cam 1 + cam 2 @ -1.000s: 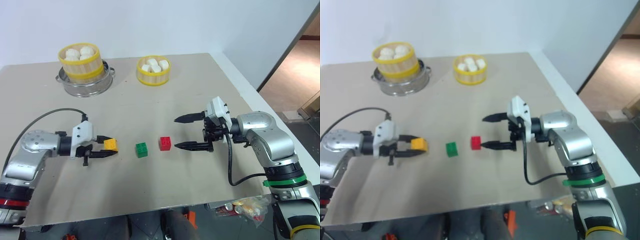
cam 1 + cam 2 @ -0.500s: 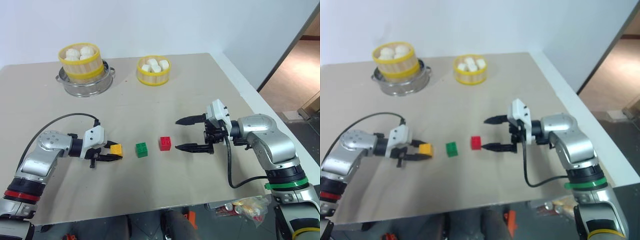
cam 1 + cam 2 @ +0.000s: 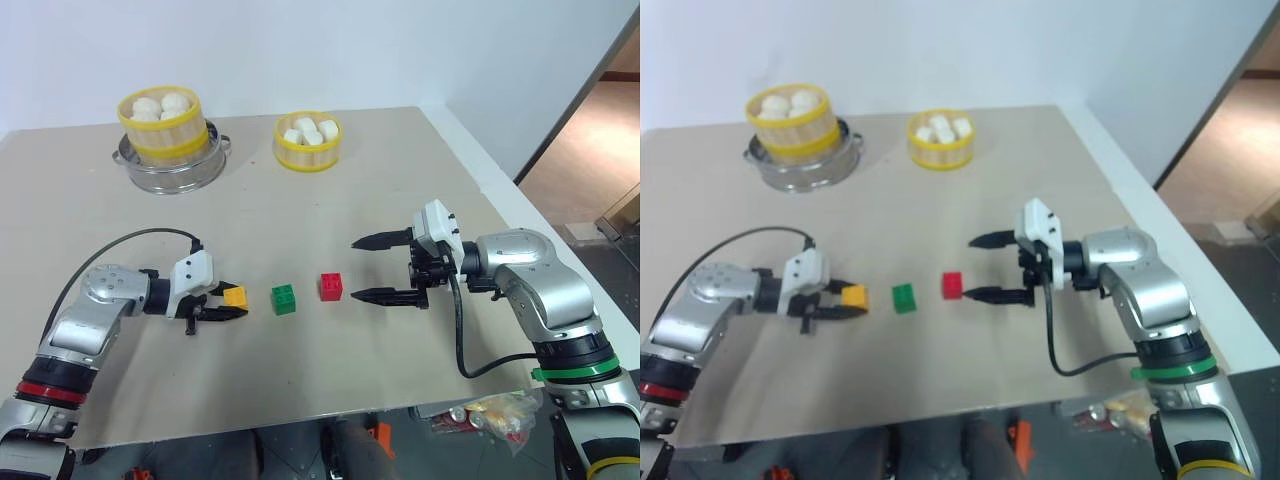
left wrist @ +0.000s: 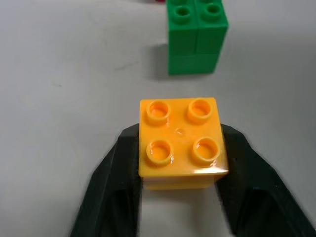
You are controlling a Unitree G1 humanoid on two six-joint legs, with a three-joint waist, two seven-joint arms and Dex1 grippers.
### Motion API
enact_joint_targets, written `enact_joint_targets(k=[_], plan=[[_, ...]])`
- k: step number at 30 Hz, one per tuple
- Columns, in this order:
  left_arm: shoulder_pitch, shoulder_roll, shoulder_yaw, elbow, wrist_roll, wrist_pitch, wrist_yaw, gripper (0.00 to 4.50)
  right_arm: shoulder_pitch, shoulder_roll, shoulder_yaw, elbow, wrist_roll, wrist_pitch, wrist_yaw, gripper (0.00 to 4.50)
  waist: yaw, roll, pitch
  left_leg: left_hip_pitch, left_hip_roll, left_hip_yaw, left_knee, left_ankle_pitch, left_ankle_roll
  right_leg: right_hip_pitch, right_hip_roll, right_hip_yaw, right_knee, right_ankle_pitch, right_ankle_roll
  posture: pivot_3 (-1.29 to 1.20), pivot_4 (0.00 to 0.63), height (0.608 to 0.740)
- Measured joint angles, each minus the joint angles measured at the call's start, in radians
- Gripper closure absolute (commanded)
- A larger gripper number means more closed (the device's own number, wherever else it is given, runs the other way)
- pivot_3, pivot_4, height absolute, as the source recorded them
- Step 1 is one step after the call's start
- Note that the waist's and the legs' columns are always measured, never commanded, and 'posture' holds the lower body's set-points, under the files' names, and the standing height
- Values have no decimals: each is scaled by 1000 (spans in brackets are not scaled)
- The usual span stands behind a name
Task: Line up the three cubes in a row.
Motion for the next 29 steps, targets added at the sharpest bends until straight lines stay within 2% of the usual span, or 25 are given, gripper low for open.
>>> enact_joint_targets(k=[4,13,19,22,24,29], plan=[[1,5,0,-11,-3,27,-6,54,0,1,0,0,-5,-1,-3,0,0,0,0,0,0,0,0,0,0,0,0,0,0,0,0,0,150,740],[13,29,10,-65,-39,60,-32,54,0,7,1,1,-7,-3,-3,0,0,0,0,0,0,0,0,0,0,0,0,0,0,0,0,0,150,740],[14,89,129,-159,-177,145,-70,54,-2,8,-2,10,-7,-1,-6,0,0,0,0,0,0,0,0,0,0,0,0,0,0,0,0,0,150,740],[-17,89,215,-196,-295,305,8,54,-12,9,-25,10,14,24,-27,0,0,-1,0,-1,0,-1,1,0,0,0,0,-1,0,0,0,0,150,740],[-44,84,269,-199,-319,340,75,54,-17,14,-50,11,23,30,-51,0,0,-1,0,0,0,-1,1,0,0,1,0,-1,0,0,0,0,150,740],[-15,1,320,-142,-206,264,331,54,-14,79,-99,123,-46,-94,-198,0,-1,-1,0,1,0,-1,1,0,0,1,0,0,0,1,1,0,150,740]])
